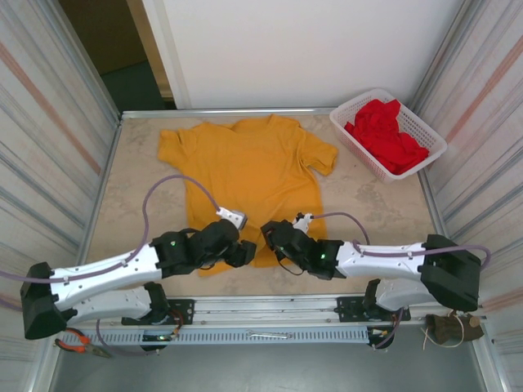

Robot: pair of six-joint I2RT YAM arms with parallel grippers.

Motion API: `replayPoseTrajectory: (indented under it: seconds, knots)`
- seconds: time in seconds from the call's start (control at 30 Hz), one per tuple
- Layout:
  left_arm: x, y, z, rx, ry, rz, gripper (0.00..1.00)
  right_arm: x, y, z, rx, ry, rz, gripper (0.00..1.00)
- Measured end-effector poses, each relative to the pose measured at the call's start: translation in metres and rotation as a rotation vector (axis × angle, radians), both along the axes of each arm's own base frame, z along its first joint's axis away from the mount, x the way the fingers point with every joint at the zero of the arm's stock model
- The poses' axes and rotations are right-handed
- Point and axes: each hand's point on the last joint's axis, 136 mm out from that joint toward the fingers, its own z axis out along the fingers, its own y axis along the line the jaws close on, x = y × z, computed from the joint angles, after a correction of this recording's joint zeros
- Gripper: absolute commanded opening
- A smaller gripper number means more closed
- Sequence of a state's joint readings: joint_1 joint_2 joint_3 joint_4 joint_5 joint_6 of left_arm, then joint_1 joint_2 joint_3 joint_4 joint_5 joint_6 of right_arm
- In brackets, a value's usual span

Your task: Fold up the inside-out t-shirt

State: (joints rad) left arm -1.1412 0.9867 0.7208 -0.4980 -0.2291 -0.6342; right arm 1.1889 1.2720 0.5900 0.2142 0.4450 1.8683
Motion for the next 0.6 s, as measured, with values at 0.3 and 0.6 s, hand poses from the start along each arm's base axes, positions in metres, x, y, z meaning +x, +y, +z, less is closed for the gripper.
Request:
replayPoseTrajectory:
  seconds: [0.3,0.6]
  knots:
    - [-0.003,-0.006,-0.013,0.07,-0.123,-0.094,0.72,0.003,-0.004,0.013,-0.009,-0.012,0.013,0.0]
    - [0.003,-0.026,-0.029,0.143,-0.204,-0.12,0.75,0.003,-0.001,0.019,-0.018,-0.013,0.028,0.0]
